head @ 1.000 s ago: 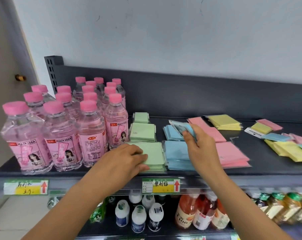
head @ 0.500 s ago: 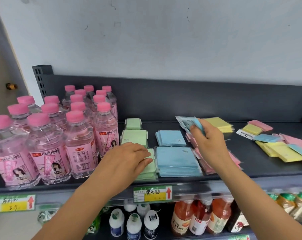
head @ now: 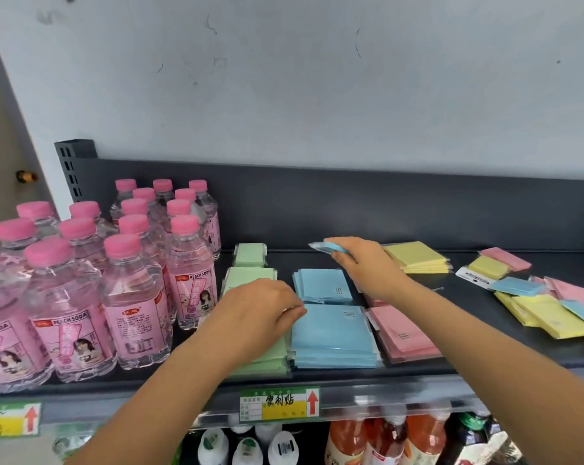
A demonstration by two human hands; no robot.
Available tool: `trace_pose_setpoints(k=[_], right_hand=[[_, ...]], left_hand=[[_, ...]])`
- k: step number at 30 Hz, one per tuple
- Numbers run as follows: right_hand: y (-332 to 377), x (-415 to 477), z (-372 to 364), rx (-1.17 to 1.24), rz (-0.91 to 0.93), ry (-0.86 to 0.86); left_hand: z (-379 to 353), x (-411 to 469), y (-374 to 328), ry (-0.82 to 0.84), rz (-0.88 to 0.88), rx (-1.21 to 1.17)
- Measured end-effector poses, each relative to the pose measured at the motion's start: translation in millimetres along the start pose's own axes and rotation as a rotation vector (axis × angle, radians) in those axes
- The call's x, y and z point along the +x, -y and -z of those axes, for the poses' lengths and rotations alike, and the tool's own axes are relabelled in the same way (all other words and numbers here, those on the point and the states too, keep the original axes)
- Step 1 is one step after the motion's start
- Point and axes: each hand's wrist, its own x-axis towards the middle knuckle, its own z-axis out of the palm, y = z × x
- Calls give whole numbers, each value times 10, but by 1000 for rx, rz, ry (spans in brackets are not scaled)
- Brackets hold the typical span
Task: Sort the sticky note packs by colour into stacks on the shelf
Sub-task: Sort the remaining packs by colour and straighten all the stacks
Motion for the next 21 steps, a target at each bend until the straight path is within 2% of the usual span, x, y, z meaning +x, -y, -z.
trace_pose_setpoints(k=[4,10,13,18,21], right_hand=[[-144,348,-85,-63,-15,121],[-325,702,-305,-142,-24,178],[-397,829,-443,-219,-73,193],[-389,868,-619,-326,-52,403],[-367,895,-610,-346,-68,446]], left_hand=[[-64,273,168,12,75,23],[-415,268,342,-8,346,-53],[-458,275,363,-33,354,-84],[-483,274,393,-81,344,-113],[-496,269,418,-98,350,-133]])
